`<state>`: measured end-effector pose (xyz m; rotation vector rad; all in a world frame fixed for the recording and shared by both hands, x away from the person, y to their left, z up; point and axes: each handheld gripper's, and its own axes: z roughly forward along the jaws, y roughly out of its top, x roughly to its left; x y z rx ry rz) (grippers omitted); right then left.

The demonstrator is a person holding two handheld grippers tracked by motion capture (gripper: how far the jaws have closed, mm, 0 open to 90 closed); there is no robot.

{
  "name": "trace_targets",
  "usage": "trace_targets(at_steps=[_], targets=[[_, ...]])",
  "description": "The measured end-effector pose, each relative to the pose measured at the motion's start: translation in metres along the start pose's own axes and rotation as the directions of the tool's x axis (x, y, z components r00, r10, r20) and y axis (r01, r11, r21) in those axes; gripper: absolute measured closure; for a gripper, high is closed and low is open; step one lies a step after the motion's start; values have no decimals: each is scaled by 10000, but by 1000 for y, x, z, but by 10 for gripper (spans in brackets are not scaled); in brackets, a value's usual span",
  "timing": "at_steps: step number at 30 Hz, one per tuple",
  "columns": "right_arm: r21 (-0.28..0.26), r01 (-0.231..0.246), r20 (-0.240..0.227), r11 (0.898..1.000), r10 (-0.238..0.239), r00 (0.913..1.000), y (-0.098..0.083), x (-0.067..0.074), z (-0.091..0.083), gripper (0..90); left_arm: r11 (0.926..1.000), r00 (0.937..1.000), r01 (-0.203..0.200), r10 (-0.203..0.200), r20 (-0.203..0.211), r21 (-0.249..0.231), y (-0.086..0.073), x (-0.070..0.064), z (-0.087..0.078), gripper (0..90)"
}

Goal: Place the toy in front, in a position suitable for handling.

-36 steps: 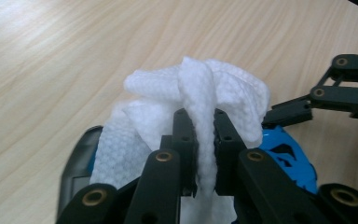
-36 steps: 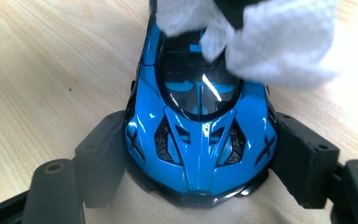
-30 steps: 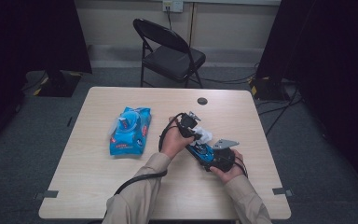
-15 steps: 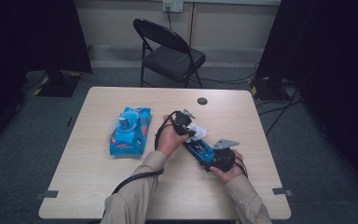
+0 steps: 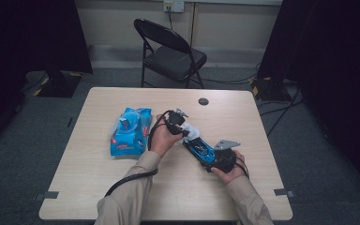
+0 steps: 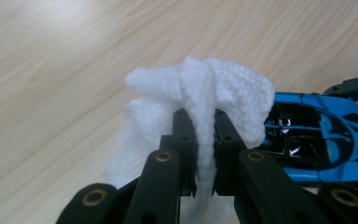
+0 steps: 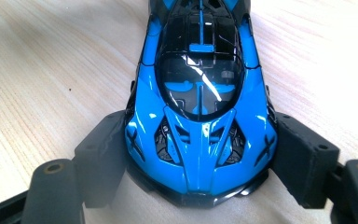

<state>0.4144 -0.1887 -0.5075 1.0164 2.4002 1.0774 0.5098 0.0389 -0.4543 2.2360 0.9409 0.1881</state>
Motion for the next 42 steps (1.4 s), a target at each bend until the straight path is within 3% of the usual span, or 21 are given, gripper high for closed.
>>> trace_targets(at_steps=[6, 19, 31, 42], targets=[[19, -7, -15, 10000, 7, 10000, 0, 0, 0, 253, 9999, 9999, -49, 48, -122, -97, -8, 4, -16, 828], [23, -1, -38, 10000, 1, 10000, 0, 0, 0, 245, 9982, 9994, 291, -280, 226, -518, -29, 6, -43, 825], [61, -264, -341, 9996, 266, 9991, 2, -6, -8, 221, 9977, 9988, 298, -274, 413, -602, -41, 0, -48, 814], [-597, -538, -401, 9968, 515, 9979, 19, -11, -25, 243, 9983, 9981, 303, -275, 553, -505, -56, -6, -47, 815]])
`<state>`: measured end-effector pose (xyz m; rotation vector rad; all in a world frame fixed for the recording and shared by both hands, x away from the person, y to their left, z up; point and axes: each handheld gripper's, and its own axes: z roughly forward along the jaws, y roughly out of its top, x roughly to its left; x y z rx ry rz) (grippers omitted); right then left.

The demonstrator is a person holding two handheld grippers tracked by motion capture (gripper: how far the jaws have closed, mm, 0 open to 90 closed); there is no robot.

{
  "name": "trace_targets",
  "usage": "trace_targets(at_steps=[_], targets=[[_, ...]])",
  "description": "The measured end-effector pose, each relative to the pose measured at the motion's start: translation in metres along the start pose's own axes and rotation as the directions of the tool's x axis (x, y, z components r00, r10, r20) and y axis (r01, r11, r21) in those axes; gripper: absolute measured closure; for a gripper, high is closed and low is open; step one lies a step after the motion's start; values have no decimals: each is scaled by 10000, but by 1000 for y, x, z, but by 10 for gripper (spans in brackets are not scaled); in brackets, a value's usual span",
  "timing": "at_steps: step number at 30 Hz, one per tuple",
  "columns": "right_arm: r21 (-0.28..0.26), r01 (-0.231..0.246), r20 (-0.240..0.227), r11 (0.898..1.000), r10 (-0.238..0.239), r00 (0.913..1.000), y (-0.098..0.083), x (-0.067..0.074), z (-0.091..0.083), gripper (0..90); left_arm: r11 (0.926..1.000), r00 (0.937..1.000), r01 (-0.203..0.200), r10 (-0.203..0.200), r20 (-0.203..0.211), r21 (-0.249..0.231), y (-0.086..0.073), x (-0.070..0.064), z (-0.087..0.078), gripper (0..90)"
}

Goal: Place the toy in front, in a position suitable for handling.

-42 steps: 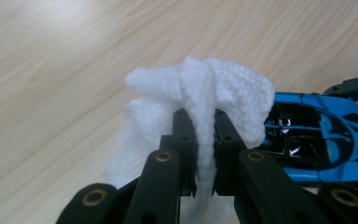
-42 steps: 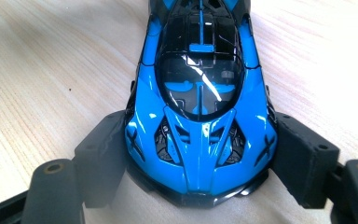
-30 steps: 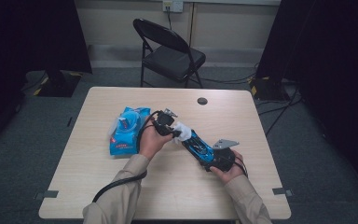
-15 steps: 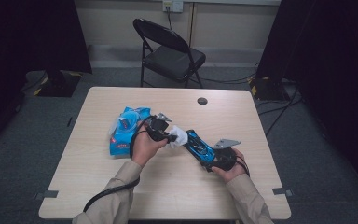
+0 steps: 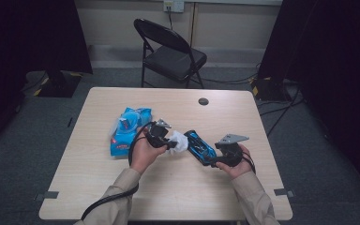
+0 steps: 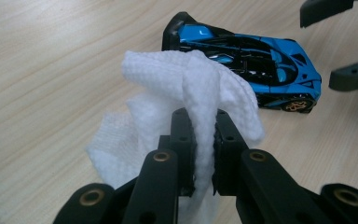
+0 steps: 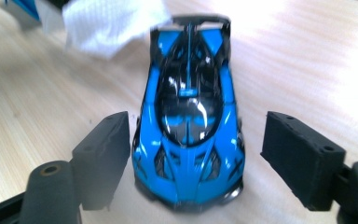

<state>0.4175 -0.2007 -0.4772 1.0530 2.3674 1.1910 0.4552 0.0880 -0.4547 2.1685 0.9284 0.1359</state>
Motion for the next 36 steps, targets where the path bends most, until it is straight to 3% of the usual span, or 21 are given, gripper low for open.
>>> trace_targets(at_steps=[9, 16, 19, 28, 31, 36], targets=[[-357, 42, -142, 9994, -47, 9999, 16, -3, 13, 303, 10000, 9999, 77, -77, 80, 21, -17, -3, -2, 815], [-148, 278, -250, 9995, -282, 9993, 28, -2, 32, 338, 9998, 9999, 137, -136, -67, 134, -24, -3, -1, 815], [-78, 366, -150, 9993, -368, 9992, 29, -3, 39, 340, 9996, 9998, 190, -189, -74, 187, -26, -2, 2, 814], [109, 440, -417, 9990, -435, 9982, 26, -3, 49, 384, 9989, 9997, 239, -237, -64, 395, -31, 0, 9, 812], [208, 660, -352, 9976, -653, 9972, 26, -2, 51, 410, 9990, 9997, 207, -203, -96, 386, -31, 1, 9, 811], [-61, 477, -276, 9988, -478, 9985, 23, -2, 51, 417, 9993, 9991, 274, -265, -337, 269, -28, 3, 9, 809]])
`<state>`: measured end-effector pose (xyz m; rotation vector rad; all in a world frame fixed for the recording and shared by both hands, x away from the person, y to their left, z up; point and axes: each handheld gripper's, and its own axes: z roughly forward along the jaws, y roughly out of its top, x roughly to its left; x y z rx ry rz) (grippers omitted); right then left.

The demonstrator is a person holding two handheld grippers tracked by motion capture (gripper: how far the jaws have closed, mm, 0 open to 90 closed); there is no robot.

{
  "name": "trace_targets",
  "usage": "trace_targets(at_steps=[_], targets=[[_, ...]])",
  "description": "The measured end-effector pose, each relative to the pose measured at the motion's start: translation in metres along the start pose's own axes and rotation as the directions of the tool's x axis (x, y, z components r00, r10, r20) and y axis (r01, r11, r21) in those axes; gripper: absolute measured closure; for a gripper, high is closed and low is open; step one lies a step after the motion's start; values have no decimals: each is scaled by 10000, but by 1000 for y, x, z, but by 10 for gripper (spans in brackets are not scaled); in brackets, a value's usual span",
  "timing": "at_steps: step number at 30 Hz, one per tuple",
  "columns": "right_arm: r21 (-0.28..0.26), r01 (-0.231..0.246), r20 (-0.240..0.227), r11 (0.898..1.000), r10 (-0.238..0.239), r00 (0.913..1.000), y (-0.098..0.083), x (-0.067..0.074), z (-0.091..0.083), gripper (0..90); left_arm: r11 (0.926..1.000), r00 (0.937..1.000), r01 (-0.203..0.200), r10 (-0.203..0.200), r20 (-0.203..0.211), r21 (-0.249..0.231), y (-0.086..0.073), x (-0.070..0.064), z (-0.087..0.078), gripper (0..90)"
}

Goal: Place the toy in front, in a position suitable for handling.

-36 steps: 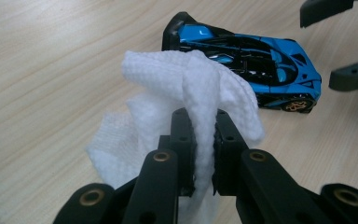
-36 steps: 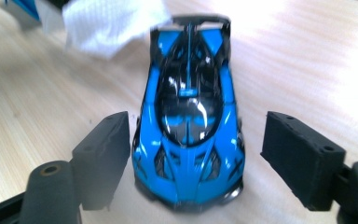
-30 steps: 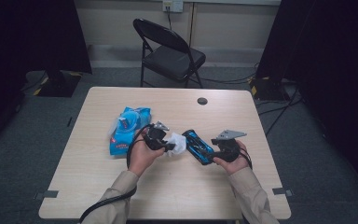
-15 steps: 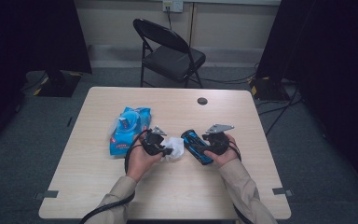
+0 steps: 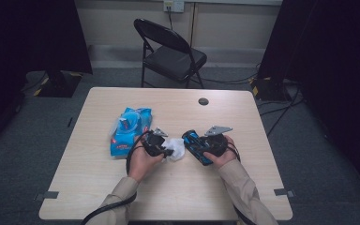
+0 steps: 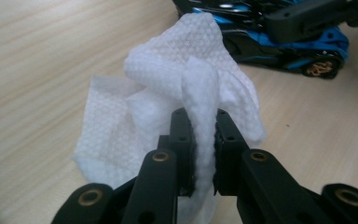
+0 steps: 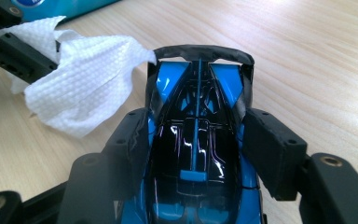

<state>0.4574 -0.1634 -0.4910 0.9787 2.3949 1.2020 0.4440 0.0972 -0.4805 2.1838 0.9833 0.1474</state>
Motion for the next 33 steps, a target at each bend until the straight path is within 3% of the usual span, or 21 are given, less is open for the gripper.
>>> trace_targets(at_steps=[3, 8, 12, 16, 20, 33], targets=[[-90, 143, 20, 9999, -143, 9999, -1, 0, 0, 424, 9998, 9990, 191, -195, -391, -114, 5, 3, 3, 808], [-9, 146, 131, 9999, -145, 9998, 0, 2, -1, 428, 9998, 9994, 127, -122, -330, 143, 12, -2, 20, 793], [-85, 76, 103, 9999, -75, 9999, -2, 2, -1, 428, 9994, 9993, 313, -317, -220, -170, 18, -6, 33, 755], [-233, -42, 49, 9997, 43, 10000, -3, 1, -1, 429, 9997, 9997, 157, -160, -161, -197, 24, -11, 41, 746], [-204, -14, 124, 9998, 16, 9999, -3, 2, -1, 429, 10000, 9997, -83, 82, -244, -17, 28, -16, 43, 801], [-289, -137, 107, 9995, 141, 9998, -5, 2, -3, 430, 9988, 9978, -479, 477, 463, 43, 24, -41, 47, 823]])
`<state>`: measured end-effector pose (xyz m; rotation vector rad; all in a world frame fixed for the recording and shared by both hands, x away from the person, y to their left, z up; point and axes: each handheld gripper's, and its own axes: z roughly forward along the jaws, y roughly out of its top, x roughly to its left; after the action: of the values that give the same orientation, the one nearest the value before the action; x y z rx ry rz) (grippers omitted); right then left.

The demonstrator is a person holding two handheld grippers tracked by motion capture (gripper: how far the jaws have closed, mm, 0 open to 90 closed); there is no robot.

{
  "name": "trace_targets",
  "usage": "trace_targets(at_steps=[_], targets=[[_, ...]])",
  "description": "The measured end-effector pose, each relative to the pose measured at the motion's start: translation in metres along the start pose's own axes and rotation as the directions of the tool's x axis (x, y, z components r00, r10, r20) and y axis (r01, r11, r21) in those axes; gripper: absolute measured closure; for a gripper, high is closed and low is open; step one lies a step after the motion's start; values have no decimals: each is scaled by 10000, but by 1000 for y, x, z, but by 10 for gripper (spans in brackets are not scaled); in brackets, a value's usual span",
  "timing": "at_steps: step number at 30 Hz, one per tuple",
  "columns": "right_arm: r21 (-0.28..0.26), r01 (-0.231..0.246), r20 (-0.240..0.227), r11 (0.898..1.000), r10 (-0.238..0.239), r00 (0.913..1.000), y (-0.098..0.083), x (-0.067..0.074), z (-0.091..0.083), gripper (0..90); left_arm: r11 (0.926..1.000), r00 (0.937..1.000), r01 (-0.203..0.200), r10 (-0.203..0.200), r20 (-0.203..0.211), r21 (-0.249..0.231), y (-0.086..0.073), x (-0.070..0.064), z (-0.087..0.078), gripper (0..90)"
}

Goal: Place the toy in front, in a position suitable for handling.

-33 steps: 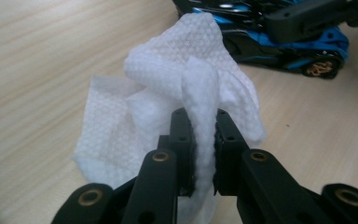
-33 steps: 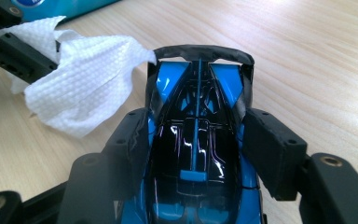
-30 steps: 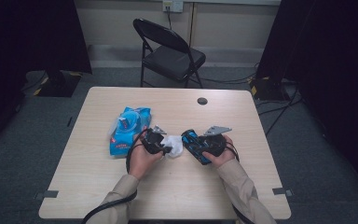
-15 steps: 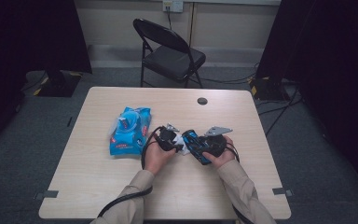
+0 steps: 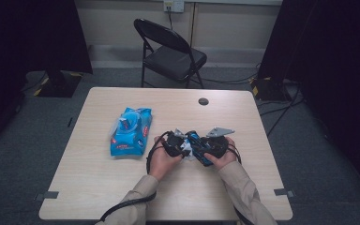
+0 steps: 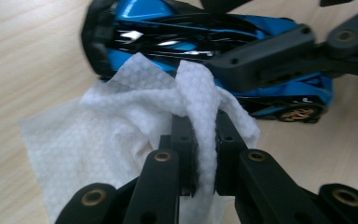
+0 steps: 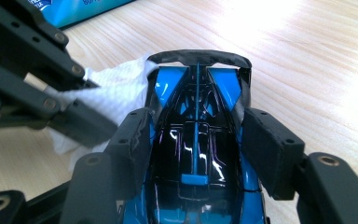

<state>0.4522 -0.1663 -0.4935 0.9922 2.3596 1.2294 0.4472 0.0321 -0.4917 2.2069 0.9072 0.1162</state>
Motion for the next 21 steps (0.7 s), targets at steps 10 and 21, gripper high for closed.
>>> trace_targets(at_steps=[10, 21], targets=[[-3, -13, 59, 10000, 13, 10000, -2, 1, -3, 431, 9983, 9978, -584, 583, 301, 36, -1, -27, 6, 825], [92, 53, 133, 9999, -55, 9999, 0, 2, -2, 434, 9970, 9953, -775, 778, 582, -73, -6, -44, 7, 825]])
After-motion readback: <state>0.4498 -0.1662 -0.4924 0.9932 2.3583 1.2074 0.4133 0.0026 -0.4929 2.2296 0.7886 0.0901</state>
